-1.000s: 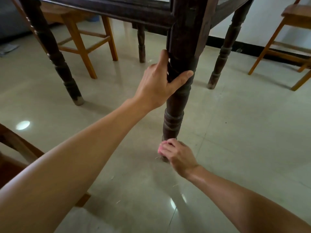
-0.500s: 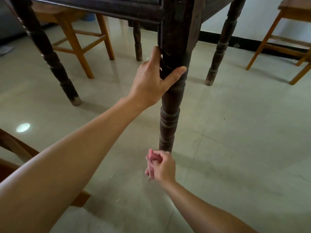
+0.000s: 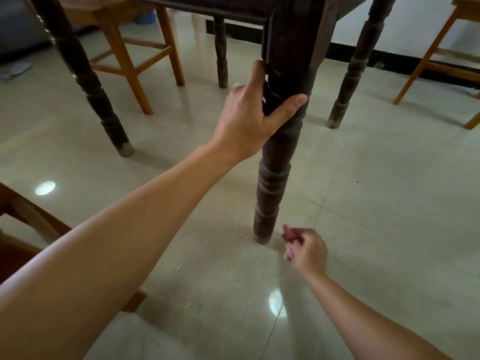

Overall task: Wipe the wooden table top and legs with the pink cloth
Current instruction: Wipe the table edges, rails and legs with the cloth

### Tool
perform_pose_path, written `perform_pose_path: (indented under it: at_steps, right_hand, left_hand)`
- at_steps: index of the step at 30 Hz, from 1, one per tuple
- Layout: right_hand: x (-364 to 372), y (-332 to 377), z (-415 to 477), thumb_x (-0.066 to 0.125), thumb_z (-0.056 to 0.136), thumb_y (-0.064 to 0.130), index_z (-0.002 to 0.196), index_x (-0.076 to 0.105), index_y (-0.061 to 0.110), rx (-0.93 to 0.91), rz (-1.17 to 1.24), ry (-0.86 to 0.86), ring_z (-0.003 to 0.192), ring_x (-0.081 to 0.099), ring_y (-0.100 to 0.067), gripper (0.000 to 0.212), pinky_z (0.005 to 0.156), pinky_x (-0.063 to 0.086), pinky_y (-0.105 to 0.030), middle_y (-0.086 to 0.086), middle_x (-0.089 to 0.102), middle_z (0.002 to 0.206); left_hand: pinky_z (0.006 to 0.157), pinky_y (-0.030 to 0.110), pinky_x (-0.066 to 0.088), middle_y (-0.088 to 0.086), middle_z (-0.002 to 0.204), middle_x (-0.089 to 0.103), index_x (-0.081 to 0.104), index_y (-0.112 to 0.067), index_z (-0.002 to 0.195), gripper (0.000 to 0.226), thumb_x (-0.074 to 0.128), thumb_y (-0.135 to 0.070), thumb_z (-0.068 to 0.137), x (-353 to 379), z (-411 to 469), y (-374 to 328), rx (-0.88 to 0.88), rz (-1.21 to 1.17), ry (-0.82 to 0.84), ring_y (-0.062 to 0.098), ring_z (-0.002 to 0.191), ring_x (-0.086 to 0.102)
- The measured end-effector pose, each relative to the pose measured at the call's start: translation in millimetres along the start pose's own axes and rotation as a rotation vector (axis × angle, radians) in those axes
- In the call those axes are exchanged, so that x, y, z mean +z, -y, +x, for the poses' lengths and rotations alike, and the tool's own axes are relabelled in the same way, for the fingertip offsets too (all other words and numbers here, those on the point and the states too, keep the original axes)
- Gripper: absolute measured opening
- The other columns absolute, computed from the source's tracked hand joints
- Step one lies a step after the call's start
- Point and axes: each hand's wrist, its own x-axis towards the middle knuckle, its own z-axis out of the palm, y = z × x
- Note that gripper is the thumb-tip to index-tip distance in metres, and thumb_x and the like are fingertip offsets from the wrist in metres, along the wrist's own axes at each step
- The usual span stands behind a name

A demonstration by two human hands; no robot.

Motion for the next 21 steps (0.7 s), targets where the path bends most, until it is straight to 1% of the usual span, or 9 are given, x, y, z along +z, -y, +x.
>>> perform_pose_path:
  at_steps: [2, 4, 6, 9, 12, 13, 16, 19, 21]
  right_hand:
    - [-4.3, 0.4, 6.6, 0.06, 0.094, 0.024, 0.089, 0.065, 0.024, 0.31, 0.189, -0.06, 0.047, 0.065, -0.024, 0.007, 0.051, 0.057, -0.039, -0.013, 0.069, 0.079]
    - [6.5, 20.9, 17.0, 0.061, 0.094, 0.014, 0.092, 0.063, 0.014, 0.45, 0.454, -0.176, 0.055, 0.067, -0.036, 0.003, 0.05, 0.058, -0.044, -0.017, 0.068, 0.085]
    - [24.0, 53.5, 19.0, 0.06, 0.091, 0.009, 0.091, 0.059, 0.016, 0.519, 0.462, -0.255, 0.074, 0.069, -0.032, 0.007, 0.064, 0.057, -0.034, -0.01, 0.067, 0.094]
    - [52.0, 82.8, -8.7, 0.057, 0.091, 0.003, 0.097, 0.052, 0.016, 0.647, 0.476, -0.206, 0.077, 0.065, -0.024, 0.016, 0.062, 0.048, -0.018, -0.003, 0.06, 0.094]
    - [71.5, 74.6, -49.0, 0.068, 0.081, 0.003, 0.088, 0.06, 0.013, 0.502, 0.369, 0.106, 0.089, 0.067, -0.027, 0.015, 0.075, 0.05, -0.029, -0.002, 0.066, 0.089]
    - [76.3, 71.0, -53.3, 0.071, 0.08, 0.004, 0.087, 0.062, 0.012, 0.514, 0.403, 0.142, 0.088, 0.067, -0.026, 0.014, 0.075, 0.051, -0.031, -0.003, 0.068, 0.089]
    - [73.5, 73.5, -33.2, 0.075, 0.08, 0.009, 0.082, 0.063, 0.009, 0.817, 0.612, 0.054, 0.074, 0.069, -0.029, 0.012, 0.06, 0.057, -0.033, -0.014, 0.071, 0.087]
    - [46.8, 51.8, 9.0, 0.067, 0.079, -0.005, 0.074, 0.066, -0.002, 1.026, 0.787, 0.035, 0.058, 0.066, -0.037, 0.006, 0.053, 0.056, -0.06, -0.025, 0.069, 0.074]
    - [30.3, 19.4, 38.2, 0.064, 0.085, 0.003, 0.084, 0.066, -0.007, 1.051, 0.83, -0.048, 0.063, 0.067, -0.044, 0.01, 0.054, 0.053, -0.065, -0.029, 0.068, 0.078]
  left_hand:
    - [0.079, 0.018, 0.054, -0.001, 0.108, 0.065, 0.038, -0.005, 0.126, 0.056, 0.06, -0.042, 0.09, 2.4, -0.1, 1.7, -0.007, -0.011, -0.003, 0.013, 0.089, 0.066]
    - [0.077, 0.014, 0.053, -0.003, 0.106, 0.064, 0.038, -0.004, 0.126, 0.055, 0.059, -0.04, 0.091, 4.5, -0.9, 3.0, -0.005, -0.021, -0.019, 0.012, 0.086, 0.065]
    - [0.076, 0.017, 0.055, -0.003, 0.105, 0.064, 0.037, -0.002, 0.126, 0.054, 0.058, -0.039, 0.092, 7.3, -2.4, 4.3, 0.014, -0.024, -0.032, 0.013, 0.084, 0.066]
    - [0.077, 0.029, 0.057, 0.002, 0.11, 0.065, 0.033, -0.003, 0.132, 0.059, 0.055, -0.041, 0.093, 11.3, -10.1, 10.2, 0.018, -0.009, 0.004, 0.014, 0.084, 0.066]
    - [0.075, 0.035, 0.057, 0.003, 0.112, 0.064, 0.025, -0.009, 0.141, 0.071, 0.054, -0.05, 0.091, 14.5, -24.1, 25.0, -0.023, 0.067, 0.113, 0.013, 0.08, 0.065]
    - [0.075, 0.035, 0.056, 0.002, 0.111, 0.064, 0.024, -0.011, 0.142, 0.073, 0.055, -0.052, 0.09, 15.5, -29.6, 28.9, -0.047, 0.093, 0.152, 0.013, 0.079, 0.064]
    - [0.074, 0.023, 0.051, -0.002, 0.111, 0.061, 0.024, -0.015, 0.142, 0.079, 0.061, -0.054, 0.085, 21.0, -40.2, 34.2, -0.129, 0.134, 0.245, 0.011, 0.079, 0.06]
    - [0.07, 0.012, 0.043, -0.002, 0.113, 0.062, 0.023, -0.016, 0.142, 0.079, 0.063, -0.053, 0.084, 24.1, -40.3, 36.3, -0.151, 0.123, 0.267, 0.008, 0.08, 0.058]
    - [0.068, 0.009, 0.041, -0.001, 0.114, 0.062, 0.023, -0.016, 0.141, 0.079, 0.063, -0.052, 0.084, 24.2, -39.0, 37.3, -0.156, 0.117, 0.267, 0.008, 0.08, 0.058]
